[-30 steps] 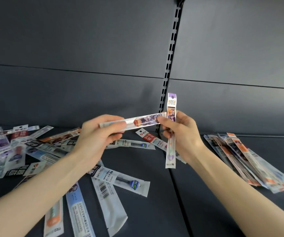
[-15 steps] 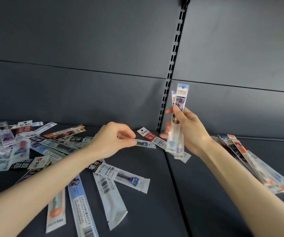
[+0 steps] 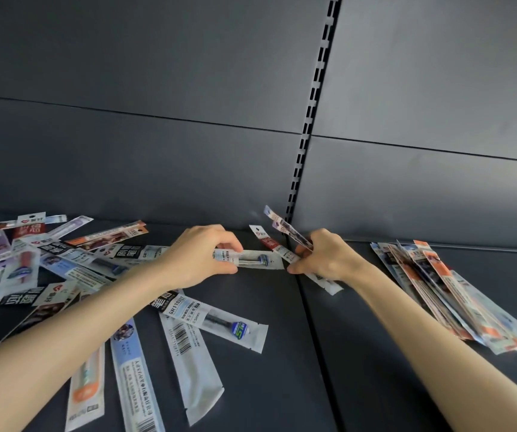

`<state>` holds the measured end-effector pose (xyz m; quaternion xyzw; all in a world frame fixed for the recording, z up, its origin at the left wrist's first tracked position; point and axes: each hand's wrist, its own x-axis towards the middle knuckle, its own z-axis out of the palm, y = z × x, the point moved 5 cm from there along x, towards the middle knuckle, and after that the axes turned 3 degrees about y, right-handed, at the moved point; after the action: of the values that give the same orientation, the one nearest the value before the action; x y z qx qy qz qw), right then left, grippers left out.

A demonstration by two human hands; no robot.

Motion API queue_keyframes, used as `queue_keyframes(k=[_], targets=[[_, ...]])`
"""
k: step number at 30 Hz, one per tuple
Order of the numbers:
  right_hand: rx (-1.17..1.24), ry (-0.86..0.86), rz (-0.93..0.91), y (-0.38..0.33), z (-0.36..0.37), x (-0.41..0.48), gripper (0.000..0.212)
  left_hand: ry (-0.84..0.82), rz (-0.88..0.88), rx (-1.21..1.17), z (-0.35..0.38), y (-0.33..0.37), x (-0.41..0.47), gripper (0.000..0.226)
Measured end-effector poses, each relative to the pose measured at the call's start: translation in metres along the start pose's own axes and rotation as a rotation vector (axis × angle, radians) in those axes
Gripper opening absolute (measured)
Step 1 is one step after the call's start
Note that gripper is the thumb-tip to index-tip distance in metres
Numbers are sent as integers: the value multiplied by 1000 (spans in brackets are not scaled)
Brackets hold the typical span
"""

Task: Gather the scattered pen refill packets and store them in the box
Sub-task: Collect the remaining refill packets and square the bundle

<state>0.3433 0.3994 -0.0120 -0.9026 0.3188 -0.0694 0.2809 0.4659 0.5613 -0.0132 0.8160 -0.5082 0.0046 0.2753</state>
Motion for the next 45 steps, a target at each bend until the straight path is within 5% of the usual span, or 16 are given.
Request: queue_keyframes(k=[3,10,15,20,23,26,29,32,41,45], targets=[[5,-6,-5,-4,-2,-2,16,7,16,0,-2,3,0,35],[299,-17,-117,-23,-13,-18,36,20,60,-139,-12,11,-4,37],[344,-206,-190,-31,-6,-28,28,-57,103,-220,-22,22,-13,33],[501,-359,-224,-40,4,-34,20,150,136,-193,-43,30,-21,39],[761,-332,-230,-43,0,-36,13,463,61,-103,-56,20,-21,80],[821,-266,-287,-50,-1,-38,11,478,-159,-576,-54,17,-21,110],[802,-239,-352,-59,5,-42,16,419,-137,-970,-48,24,-18,59],[821,-291,-381,-64,10,-46,13,406,-53,-898,-53,30,-17,19],[880,-230,-463,-88,12,-39,14,217,52,-936,-68,54,-5,43],[839,-215,-442,-85,27,-33,18,122,48,-769,-60,62,-4,22]])
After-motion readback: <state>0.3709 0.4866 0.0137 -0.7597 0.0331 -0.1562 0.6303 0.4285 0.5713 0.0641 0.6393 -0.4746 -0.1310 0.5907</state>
